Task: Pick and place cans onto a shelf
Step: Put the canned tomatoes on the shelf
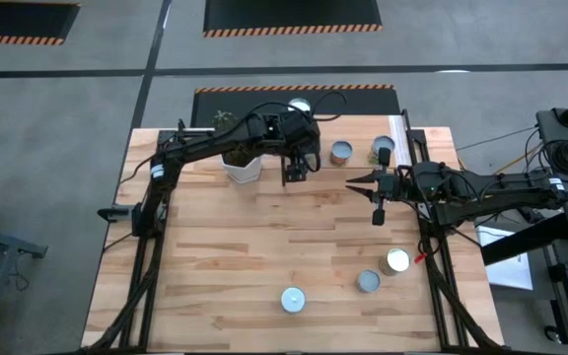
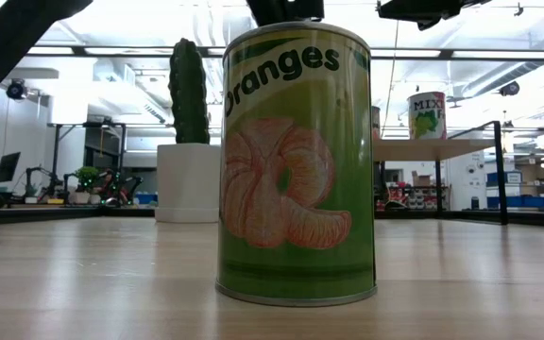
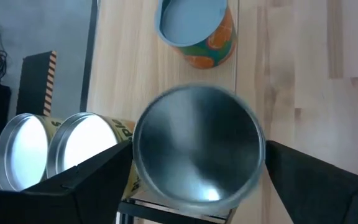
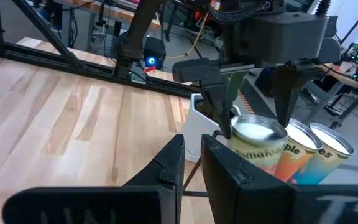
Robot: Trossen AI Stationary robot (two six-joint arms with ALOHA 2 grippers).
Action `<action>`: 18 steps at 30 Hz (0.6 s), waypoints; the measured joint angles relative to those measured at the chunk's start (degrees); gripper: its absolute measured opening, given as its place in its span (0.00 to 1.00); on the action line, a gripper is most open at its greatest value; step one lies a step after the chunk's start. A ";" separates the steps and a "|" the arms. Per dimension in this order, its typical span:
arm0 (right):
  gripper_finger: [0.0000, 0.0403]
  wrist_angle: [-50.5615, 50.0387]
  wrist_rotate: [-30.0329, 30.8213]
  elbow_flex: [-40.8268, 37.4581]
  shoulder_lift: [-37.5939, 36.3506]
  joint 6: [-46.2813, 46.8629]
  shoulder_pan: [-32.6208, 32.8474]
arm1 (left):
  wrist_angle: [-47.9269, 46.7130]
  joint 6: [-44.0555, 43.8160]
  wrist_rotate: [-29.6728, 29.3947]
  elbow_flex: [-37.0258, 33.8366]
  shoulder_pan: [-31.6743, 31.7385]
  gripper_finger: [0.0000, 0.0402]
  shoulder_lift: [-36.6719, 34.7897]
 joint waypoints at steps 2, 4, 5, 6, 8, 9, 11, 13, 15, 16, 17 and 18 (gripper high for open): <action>0.11 -0.01 0.01 0.00 0.00 -0.01 0.00 | 0.63 0.02 -0.02 -0.01 0.01 0.86 0.00; 0.11 -0.01 0.01 0.00 0.00 -0.08 0.00 | 0.80 0.02 -0.04 0.00 0.07 0.86 0.00; 0.11 -0.01 0.02 0.00 0.00 -0.15 0.00 | 0.97 0.06 -0.04 0.00 0.11 0.86 0.00; 0.11 -0.01 0.02 0.00 0.00 -0.17 0.00 | 1.18 0.24 -0.07 0.00 0.15 0.86 0.00; 0.11 -0.01 0.04 0.00 0.00 -0.15 0.00 | 1.24 0.45 -0.09 0.00 0.15 0.86 0.00; 0.11 -0.01 0.04 0.00 0.00 -0.17 0.00 | 1.34 0.49 -0.09 0.00 0.17 0.86 0.00; 0.11 -0.01 0.04 0.00 0.00 -0.17 0.00 | 1.20 0.88 -0.11 0.00 0.20 0.86 -0.10; 0.11 -0.01 0.04 0.00 0.00 -0.17 0.00 | 0.81 0.91 -0.10 0.00 0.15 0.86 -0.40; 0.11 -0.01 0.15 0.00 0.00 -0.15 0.00 | 0.04 0.81 -0.11 0.00 -0.24 0.86 -0.97; 0.11 -0.02 0.56 0.00 0.00 -0.17 0.00 | -0.51 0.36 -0.11 0.00 -0.55 0.86 -1.32; 0.11 -0.03 0.90 0.00 0.00 -0.17 0.00 | -1.11 -0.12 -0.11 0.02 -0.95 0.86 -1.65; 0.11 -0.03 0.98 0.00 0.00 -0.17 0.00 | -1.83 -0.70 -0.09 0.02 -1.37 0.86 -2.07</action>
